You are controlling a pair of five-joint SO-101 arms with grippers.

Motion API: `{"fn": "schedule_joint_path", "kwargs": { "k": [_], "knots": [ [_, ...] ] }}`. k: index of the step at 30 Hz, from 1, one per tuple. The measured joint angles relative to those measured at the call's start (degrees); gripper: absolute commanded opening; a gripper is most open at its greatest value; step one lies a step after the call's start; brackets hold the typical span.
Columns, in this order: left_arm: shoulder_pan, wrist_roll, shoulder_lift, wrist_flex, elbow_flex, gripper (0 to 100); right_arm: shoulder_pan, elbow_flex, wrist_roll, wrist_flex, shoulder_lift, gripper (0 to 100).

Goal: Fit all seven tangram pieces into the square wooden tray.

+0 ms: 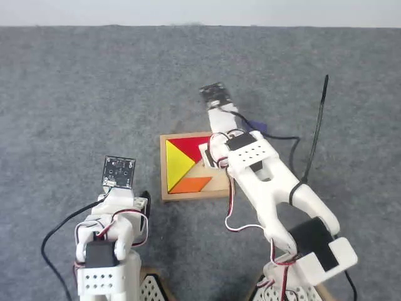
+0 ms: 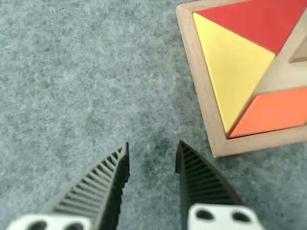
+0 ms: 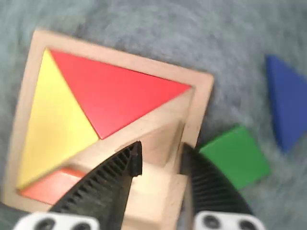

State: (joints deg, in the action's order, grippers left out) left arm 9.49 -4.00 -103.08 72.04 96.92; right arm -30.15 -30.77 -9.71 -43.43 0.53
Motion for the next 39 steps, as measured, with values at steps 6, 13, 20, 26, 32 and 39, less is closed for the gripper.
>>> {"fn": "schedule_joint_path", "kwargs": {
  "k": [6, 13, 20, 26, 32, 39],
  "knots": [
    [0.0, 0.0, 0.0, 0.0, 0.0, 15, -1.85, 0.26, -19.25, -3.52, 0.0, 23.6],
    [0.0, 0.0, 0.0, 0.0, 0.0, 15, -2.02, 7.38, -21.54, -4.92, -7.21, 19.5],
    [0.0, 0.0, 0.0, 0.0, 0.0, 15, -2.02, 20.13, -21.98, -14.95, -16.09, 19.1],
    [0.0, 0.0, 0.0, 0.0, 0.0, 15, -2.02, 22.95, -23.82, -16.26, -19.34, 19.0],
    [0.0, 0.0, 0.0, 0.0, 0.0, 15, -2.02, 23.21, -24.62, -16.62, -19.69, 14.7],
    [0.0, 0.0, 0.0, 0.0, 0.0, 15, -2.64, 24.7, -24.79, -21.45, -19.96, 14.4]
  ]
}}
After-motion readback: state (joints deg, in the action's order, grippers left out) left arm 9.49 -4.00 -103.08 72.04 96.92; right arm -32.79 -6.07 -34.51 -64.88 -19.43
